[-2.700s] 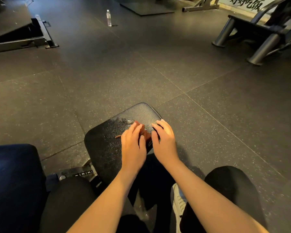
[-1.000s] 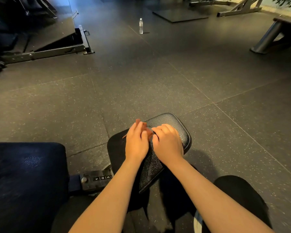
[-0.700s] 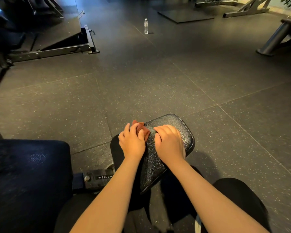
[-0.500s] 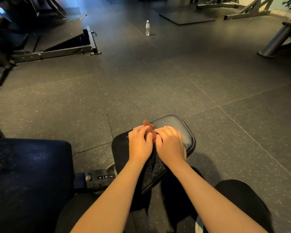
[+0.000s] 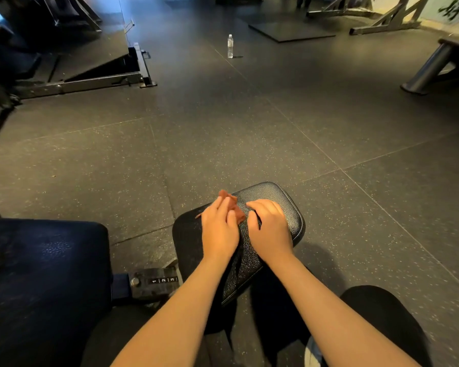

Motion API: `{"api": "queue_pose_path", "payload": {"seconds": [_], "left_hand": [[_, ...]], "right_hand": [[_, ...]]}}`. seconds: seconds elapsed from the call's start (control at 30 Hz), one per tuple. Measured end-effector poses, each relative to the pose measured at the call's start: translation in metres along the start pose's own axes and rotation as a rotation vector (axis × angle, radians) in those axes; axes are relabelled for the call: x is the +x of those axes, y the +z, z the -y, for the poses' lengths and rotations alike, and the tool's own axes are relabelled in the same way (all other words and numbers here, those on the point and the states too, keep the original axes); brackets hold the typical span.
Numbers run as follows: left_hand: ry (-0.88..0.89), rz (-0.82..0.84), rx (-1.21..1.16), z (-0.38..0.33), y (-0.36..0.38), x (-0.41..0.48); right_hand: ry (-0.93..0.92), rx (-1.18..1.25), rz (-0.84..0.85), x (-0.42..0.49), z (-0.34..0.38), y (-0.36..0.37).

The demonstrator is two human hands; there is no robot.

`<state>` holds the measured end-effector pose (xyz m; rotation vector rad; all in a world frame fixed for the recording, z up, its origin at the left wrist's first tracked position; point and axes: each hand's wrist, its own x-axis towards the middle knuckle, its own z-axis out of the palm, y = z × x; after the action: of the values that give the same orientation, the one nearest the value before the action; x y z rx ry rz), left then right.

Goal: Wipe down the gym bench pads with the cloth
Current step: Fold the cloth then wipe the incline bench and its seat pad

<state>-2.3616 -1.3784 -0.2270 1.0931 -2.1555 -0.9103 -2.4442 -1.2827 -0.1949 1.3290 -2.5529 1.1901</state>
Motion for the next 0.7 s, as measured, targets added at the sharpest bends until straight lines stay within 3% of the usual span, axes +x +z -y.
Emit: {"api": "queue_pose_path", "payload": {"seconds": [0.1,0.2,0.37,0.43,0.53,0.7], "left_hand": [[0.180,0.096,-0.083,-0.016,0.005,-0.018],[0.206,0.111,0.006,-0.007,0.002,-0.017],[-0.161,-0.016,0.020,0.019,-0.002,0.006],[-0.161,-0.004,0.020,0.016,0.001,0.005],[-0.023,0.033,0.004,-0.003,0.007,-0.007],[0.410,0.163,-0.037,-0.039,0.024,-0.048]], "right_hand": [[0.035,0.032,-0.025,-0.001,0.002,-0.003],[-0.001,0.006,-0.017,-0.003,0.000,-0.003],[-0.041,-0.027,0.077,-0.004,-0.006,-0.011],[-0.033,-0.036,0.051,-0.008,-0.008,-0.016],[0.011,-0.146,-0.037,-0.017,-0.018,-0.023],[0.129,-0.115,-0.042,-0.027,-0.023,-0.043]]}}
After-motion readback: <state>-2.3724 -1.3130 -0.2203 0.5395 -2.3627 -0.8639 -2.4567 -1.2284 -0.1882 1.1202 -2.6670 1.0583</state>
